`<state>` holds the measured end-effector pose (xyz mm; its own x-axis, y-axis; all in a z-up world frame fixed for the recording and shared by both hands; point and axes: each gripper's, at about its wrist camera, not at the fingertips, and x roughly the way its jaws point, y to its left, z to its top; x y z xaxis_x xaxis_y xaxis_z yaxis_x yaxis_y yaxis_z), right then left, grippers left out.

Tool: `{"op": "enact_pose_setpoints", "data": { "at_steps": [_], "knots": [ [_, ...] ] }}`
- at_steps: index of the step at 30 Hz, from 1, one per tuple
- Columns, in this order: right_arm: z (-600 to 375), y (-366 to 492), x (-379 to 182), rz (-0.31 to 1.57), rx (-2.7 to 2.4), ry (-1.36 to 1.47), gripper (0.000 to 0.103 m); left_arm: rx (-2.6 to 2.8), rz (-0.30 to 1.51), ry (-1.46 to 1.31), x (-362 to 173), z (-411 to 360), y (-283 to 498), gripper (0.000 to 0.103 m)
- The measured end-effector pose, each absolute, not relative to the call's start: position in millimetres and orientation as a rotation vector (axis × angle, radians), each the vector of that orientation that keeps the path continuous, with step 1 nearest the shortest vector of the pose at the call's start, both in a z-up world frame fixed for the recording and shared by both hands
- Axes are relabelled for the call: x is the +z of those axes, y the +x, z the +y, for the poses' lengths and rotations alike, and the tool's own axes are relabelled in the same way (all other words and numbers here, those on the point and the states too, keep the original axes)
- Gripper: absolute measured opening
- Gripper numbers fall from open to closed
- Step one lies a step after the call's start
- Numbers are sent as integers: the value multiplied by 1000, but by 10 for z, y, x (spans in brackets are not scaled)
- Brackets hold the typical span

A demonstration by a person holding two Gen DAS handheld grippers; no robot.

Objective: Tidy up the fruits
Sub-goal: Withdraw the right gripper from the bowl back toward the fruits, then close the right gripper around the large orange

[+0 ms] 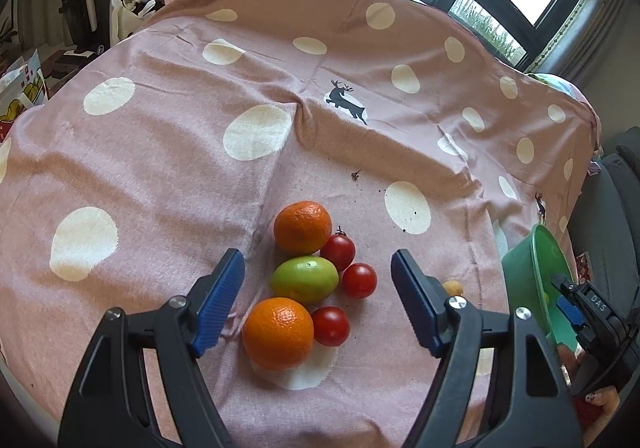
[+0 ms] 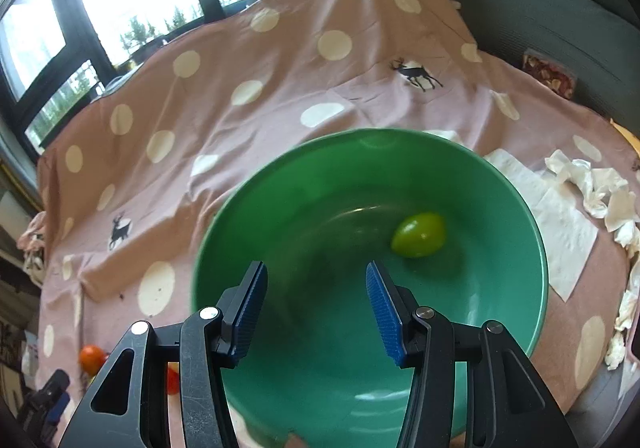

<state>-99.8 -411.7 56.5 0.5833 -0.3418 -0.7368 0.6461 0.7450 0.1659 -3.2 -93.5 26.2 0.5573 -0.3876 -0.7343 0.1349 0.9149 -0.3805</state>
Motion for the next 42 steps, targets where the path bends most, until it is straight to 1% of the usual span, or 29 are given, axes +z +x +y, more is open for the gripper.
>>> {"op": "enact_pose_setpoints", "data": {
  "at_steps": [6,16,22,27,33,42],
  "knots": [
    [-3886,-985,700,722,-526,357,52,-312,939,-302,255,-920,-25,76],
    [-3384,-804,799,711,-170,350,52,-298,948,-346,248,-758,-3,76],
    [-3114,-511,548,838,9,448,52,-301,978,-334,247,-691,2,75],
    [-2864,-301,253,980,186,552,52,-255,963,-396,259,-508,11,74],
    [-2451,-212,91,1051,292,512,52,-197,955,-461,249,-304,29,68],
    [-2088,-161,-10,1097,352,422,50,-193,952,-445,266,-300,26,67]
  ]
}}
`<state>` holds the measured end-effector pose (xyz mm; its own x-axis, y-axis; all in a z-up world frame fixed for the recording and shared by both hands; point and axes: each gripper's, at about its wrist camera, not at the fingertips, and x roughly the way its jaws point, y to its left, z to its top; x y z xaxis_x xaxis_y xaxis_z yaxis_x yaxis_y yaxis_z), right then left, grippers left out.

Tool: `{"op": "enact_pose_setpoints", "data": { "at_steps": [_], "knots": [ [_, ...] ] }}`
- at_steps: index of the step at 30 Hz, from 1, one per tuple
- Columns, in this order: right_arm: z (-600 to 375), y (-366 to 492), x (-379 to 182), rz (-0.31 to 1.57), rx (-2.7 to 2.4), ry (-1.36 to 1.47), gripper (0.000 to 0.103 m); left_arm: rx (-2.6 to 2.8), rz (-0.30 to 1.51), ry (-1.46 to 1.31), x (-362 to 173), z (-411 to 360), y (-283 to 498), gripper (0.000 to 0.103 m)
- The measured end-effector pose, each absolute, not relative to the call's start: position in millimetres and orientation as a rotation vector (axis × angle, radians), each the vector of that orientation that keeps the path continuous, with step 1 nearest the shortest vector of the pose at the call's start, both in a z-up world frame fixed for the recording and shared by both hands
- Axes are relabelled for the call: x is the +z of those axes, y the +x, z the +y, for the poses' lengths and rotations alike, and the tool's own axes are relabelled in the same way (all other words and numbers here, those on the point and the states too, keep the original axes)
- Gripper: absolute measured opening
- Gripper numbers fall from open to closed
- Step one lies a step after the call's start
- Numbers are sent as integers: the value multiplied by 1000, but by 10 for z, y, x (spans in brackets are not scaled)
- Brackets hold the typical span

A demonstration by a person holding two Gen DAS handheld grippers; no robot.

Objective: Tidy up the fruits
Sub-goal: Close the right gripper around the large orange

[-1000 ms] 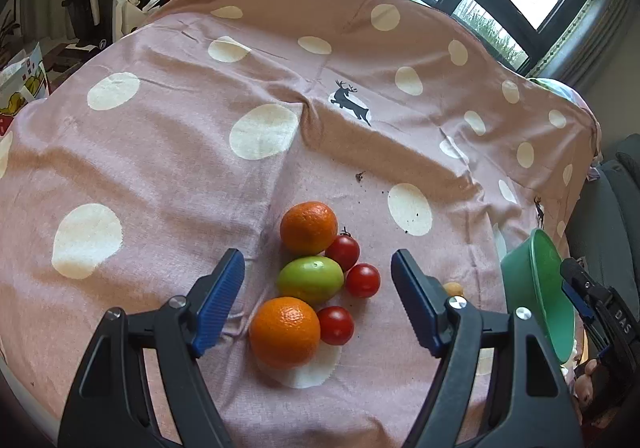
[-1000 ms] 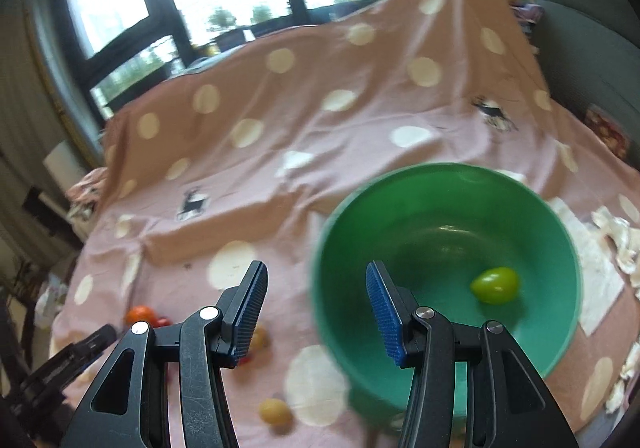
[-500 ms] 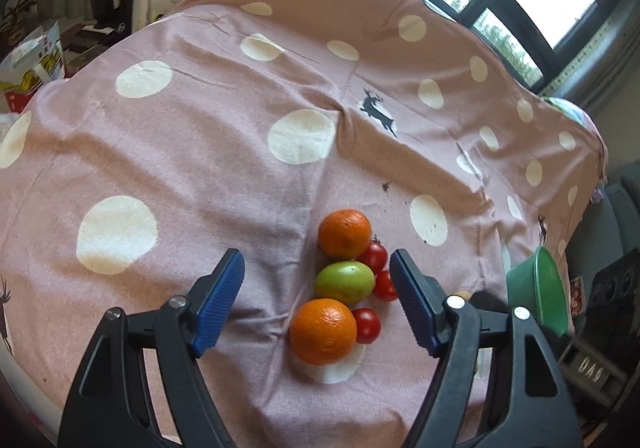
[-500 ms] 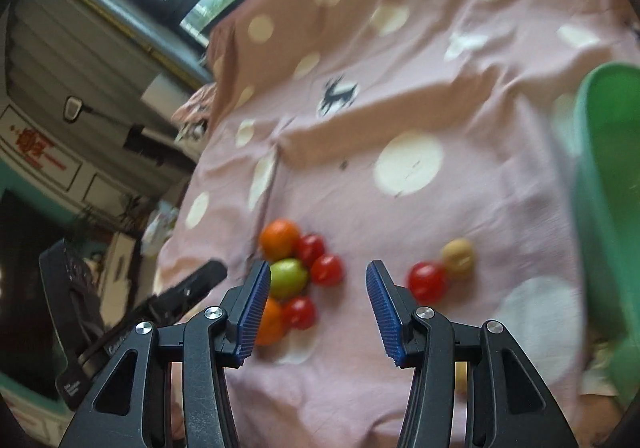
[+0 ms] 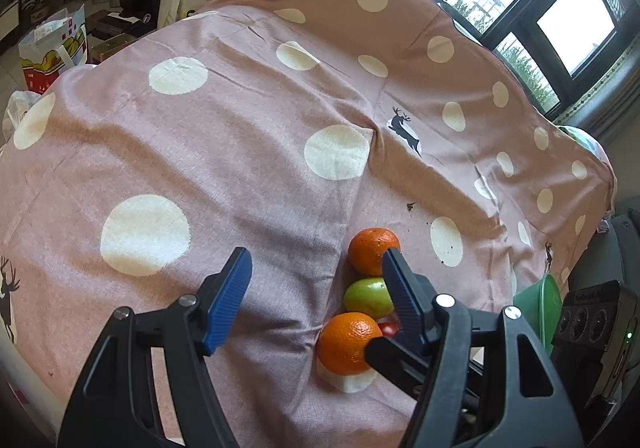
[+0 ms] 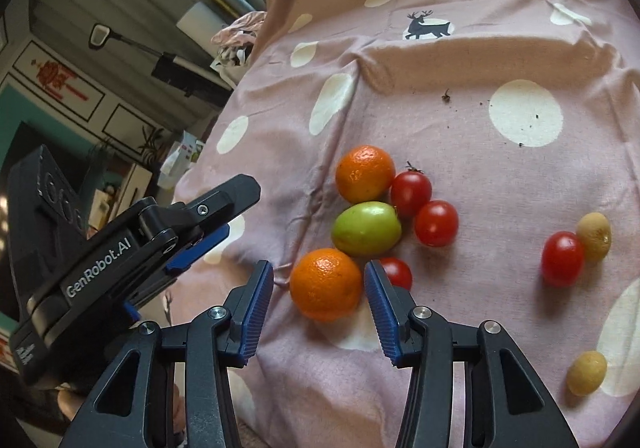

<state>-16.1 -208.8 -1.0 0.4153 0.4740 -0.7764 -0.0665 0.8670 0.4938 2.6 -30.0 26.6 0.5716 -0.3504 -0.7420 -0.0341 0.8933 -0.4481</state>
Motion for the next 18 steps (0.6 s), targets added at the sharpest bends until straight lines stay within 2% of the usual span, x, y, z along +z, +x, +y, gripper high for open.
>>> {"op": "enact_pose_setpoints", "data": {
  "at_steps": [11,18],
  "knots": [
    [-1919,-73,-200,1165,304,352,48,-209,956,-440,266,-327,32,67],
    [-1990,-145,-132,1134,294,360,46,-221,954,-435,277,-367,17,67]
  ]
}}
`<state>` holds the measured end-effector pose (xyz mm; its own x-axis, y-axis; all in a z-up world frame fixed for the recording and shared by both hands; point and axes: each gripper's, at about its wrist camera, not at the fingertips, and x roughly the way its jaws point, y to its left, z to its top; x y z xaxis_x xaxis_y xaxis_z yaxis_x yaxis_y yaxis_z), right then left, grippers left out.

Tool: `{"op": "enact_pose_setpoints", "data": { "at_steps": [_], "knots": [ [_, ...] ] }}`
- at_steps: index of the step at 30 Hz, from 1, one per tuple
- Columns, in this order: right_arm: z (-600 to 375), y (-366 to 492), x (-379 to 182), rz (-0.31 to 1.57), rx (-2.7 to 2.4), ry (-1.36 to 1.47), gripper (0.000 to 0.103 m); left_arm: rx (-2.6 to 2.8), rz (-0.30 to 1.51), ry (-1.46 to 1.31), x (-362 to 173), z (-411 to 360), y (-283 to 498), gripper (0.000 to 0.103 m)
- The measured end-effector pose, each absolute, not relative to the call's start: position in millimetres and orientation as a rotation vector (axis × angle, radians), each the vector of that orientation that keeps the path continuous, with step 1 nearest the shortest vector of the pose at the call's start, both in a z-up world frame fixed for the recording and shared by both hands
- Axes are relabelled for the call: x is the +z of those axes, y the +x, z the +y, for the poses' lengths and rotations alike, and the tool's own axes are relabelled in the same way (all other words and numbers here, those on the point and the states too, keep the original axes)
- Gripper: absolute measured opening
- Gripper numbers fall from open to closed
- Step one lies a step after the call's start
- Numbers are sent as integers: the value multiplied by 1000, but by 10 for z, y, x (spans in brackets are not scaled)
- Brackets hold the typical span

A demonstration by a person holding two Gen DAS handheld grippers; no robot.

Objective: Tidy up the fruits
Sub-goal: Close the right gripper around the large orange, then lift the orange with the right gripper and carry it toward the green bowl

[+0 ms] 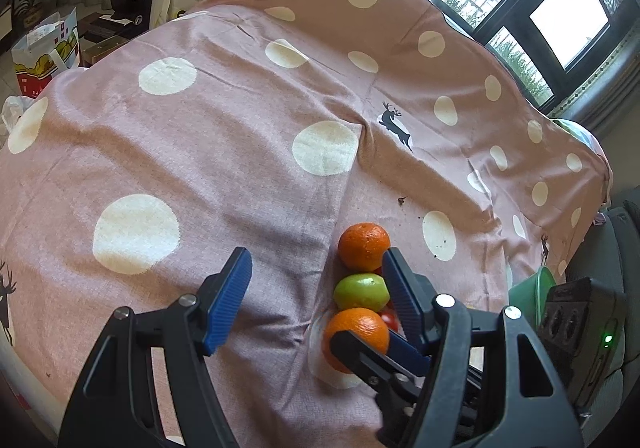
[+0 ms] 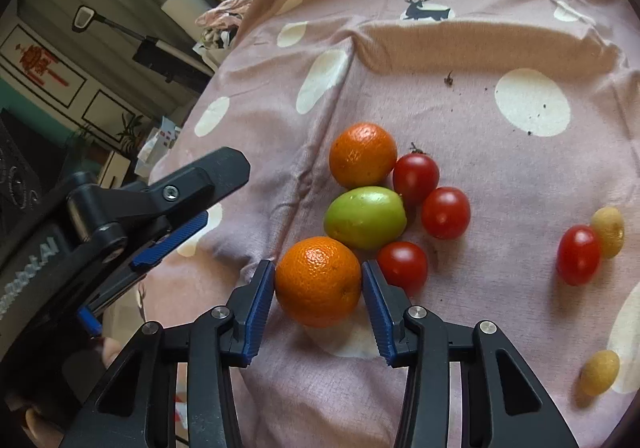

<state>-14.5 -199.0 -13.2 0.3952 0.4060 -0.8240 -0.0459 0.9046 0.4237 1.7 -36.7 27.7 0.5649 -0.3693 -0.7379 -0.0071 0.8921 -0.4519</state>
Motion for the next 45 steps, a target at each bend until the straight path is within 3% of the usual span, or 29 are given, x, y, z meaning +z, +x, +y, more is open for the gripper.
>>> {"op": "enact_pose_setpoints", "data": {
  "at_steps": [17,26,45],
  "knots": [
    [-2852,-277,-34,1118,241,569,46,-296,976,-358,255,-687,-19,67],
    [-3017,-244,-158,1193,153,558,46,-328,1001,-312,215,-857,-29,67],
    [-3358,-404,11,1128,24,526,46,-543,1066,-233,155,-1384,-176,67]
  ]
}}
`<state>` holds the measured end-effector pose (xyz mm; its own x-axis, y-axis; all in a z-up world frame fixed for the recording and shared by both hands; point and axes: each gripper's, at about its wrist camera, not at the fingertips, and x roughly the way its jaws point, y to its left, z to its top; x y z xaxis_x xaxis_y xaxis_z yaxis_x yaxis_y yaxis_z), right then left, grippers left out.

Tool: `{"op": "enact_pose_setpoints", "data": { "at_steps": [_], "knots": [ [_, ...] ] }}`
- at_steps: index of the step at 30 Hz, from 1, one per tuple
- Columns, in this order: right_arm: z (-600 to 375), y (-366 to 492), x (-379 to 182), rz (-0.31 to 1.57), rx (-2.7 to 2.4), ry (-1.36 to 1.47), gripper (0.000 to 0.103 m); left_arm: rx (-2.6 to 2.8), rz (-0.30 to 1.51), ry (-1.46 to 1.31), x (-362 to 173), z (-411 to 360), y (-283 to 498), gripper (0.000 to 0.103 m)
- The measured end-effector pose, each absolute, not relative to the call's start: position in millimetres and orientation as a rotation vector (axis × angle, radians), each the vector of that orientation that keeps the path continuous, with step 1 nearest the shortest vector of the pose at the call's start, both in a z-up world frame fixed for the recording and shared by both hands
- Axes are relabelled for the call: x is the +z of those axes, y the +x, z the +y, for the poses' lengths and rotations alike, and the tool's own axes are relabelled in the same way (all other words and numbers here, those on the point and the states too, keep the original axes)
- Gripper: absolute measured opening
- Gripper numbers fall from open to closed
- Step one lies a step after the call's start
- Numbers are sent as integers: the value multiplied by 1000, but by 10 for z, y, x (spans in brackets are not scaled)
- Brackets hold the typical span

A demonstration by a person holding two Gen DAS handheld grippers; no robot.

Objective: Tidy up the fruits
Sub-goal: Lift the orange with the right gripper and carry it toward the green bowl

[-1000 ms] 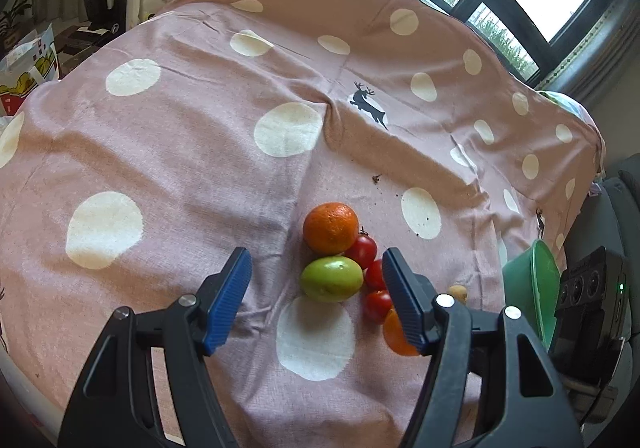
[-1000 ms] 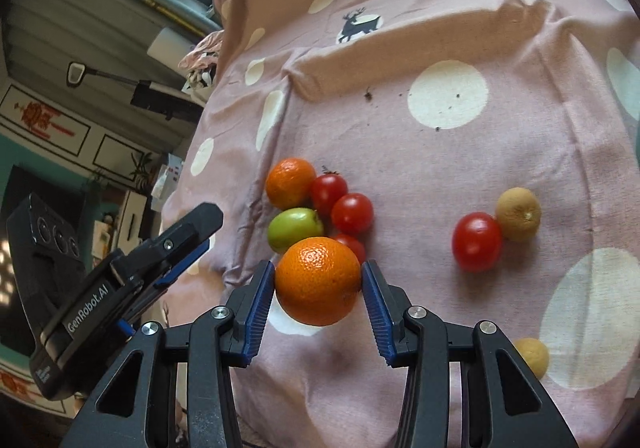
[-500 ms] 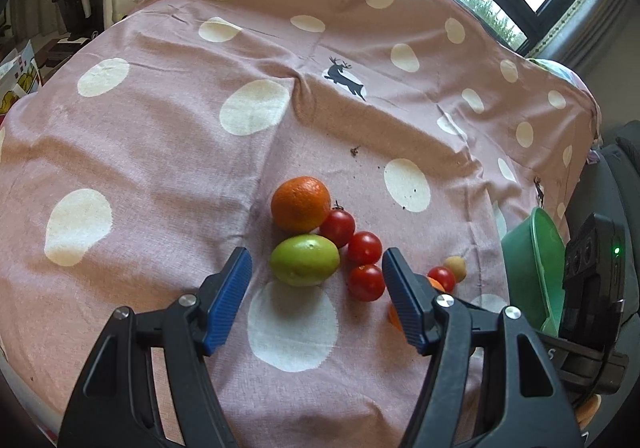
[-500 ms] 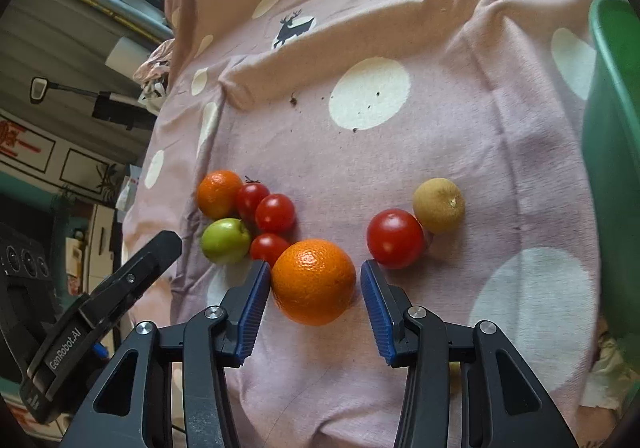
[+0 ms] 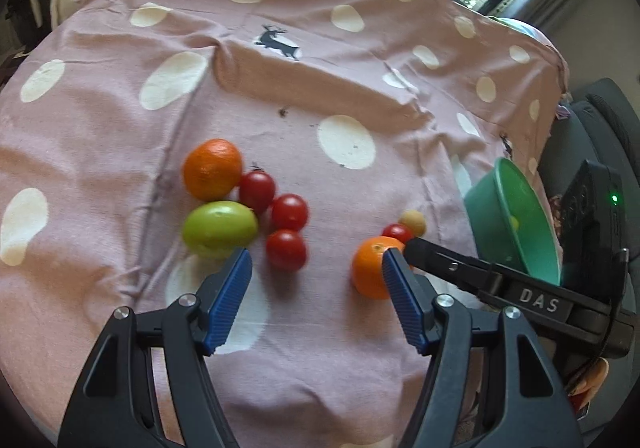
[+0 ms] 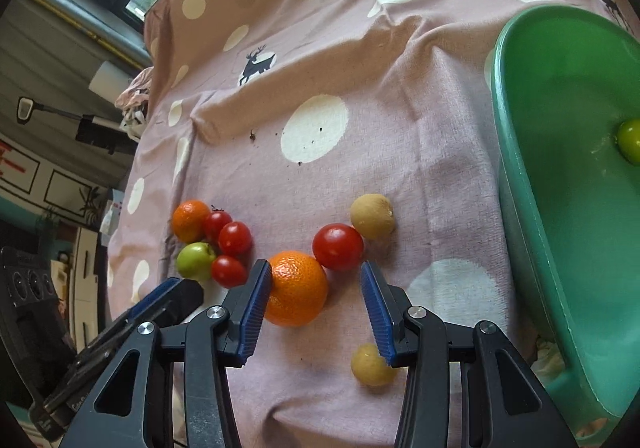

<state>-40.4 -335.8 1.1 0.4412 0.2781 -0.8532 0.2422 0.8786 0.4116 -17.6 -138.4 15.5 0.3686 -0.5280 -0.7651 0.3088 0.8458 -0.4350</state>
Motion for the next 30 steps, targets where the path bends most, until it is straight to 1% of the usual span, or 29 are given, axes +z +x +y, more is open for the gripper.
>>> {"op": "enact_pose_setpoints", "data": {
  "at_steps": [3,6,10,19,30],
  "knots": [
    [-3366,-427,31,1132,18,517,46,-585,1068,-214,145,-1490,-221,66],
    [-3385,-455,77,1111,14,524,46,-614,1095,-192,91,-1607,-241,54],
    [-3415,-471,106,1087,34,561,46,-643,1111,-167,39,-1732,-262,48],
    [-3292,-393,5,1143,57,551,47,-704,1161,-174,-64,-1903,-301,48],
    [-3282,-369,-81,1180,42,543,47,-706,1170,-185,-130,-1977,-291,45]
  ]
}}
